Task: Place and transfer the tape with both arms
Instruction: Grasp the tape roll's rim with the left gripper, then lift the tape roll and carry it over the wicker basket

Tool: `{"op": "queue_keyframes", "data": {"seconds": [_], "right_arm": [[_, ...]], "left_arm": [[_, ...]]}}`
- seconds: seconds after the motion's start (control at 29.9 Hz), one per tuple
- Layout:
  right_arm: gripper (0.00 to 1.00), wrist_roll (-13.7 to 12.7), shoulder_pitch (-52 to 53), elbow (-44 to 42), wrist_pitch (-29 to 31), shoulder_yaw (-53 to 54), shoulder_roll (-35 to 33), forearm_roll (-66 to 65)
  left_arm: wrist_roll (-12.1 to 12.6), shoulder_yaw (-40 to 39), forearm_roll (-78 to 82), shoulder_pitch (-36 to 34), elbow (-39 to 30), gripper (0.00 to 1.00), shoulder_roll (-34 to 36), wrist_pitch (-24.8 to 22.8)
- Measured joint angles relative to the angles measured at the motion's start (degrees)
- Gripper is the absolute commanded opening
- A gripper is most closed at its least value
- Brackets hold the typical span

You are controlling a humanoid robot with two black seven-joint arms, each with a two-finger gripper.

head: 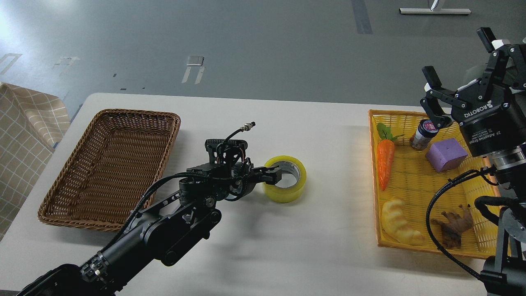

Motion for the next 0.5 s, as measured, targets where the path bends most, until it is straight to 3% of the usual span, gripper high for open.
{"op": "queue_keyframes", "data": {"seconds": [0.2,0.27,0.37,0.5], "right_arm": [[1.0,0.0,-0.1,0.0,0.0,0.0,0.0,0.0],[1.0,0.0,-0.1,0.0,0.0,0.0,0.0,0.0],[1.0,0.0,-0.5,0.0,0.0,0.0,0.0,0.0],[1.0,0.0,-0.8,0.0,0.0,0.0,0.0,0.0]], "left_arm": [[0.1,2.9,-0.2,-1.3,0.1,0.5,0.3,0.0],[0.1,3.3,-0.2,-1.5,0.1,0.33,0.3,0.0],[0.0,3.4,-0.2,-1.7,0.1,0.17,0.3,0.0],[0.0,3.4,-0.2,-2.4,0.1,0.15,0.4,0.0]]}}
